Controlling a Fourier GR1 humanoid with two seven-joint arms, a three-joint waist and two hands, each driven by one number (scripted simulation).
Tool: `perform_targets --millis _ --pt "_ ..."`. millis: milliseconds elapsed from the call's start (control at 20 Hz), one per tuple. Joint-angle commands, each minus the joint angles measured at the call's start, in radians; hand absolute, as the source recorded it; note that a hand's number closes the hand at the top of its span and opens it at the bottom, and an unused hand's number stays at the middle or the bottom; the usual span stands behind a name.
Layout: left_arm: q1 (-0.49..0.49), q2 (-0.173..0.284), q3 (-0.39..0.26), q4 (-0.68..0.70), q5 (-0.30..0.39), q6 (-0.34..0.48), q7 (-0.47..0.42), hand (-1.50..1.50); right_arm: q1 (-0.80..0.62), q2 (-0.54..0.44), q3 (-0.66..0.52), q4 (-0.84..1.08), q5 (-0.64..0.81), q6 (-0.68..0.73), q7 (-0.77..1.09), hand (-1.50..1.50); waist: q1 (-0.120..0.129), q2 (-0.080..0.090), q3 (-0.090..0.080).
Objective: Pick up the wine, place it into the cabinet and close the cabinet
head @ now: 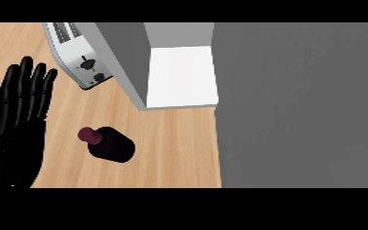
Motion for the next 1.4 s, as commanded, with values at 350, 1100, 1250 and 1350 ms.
perform_targets --millis 350,1100,1250,1350 --pt "-0.083 -0.006 -0.123 0.217 0.417 -0.318 0.057 -1.50 0.111 -0.026 0.120 -0.046 -0.148 0.169 0.084 -1.50 0.017 0.020 0.011" --pt "-0.163 0.015 -0.075 0.114 0.616 -0.285 0.332 -1.50 0.238 -0.074 -0.001 -0.305 -0.332 0.249 0.282 -1.50 0.054 0.004 0.013" --pt "-0.119 -0.036 -0.155 0.094 0.549 -0.262 0.325 -1.50 0.230 -0.057 0.000 -0.323 -0.344 0.245 0.301 -1.50 0.054 0.004 0.013" --pt "-0.126 -0.034 -0.116 0.115 0.590 -0.287 0.314 -1.50 0.207 -0.061 -0.032 -0.298 -0.344 0.257 0.306 -1.50 0.055 0.005 0.013"
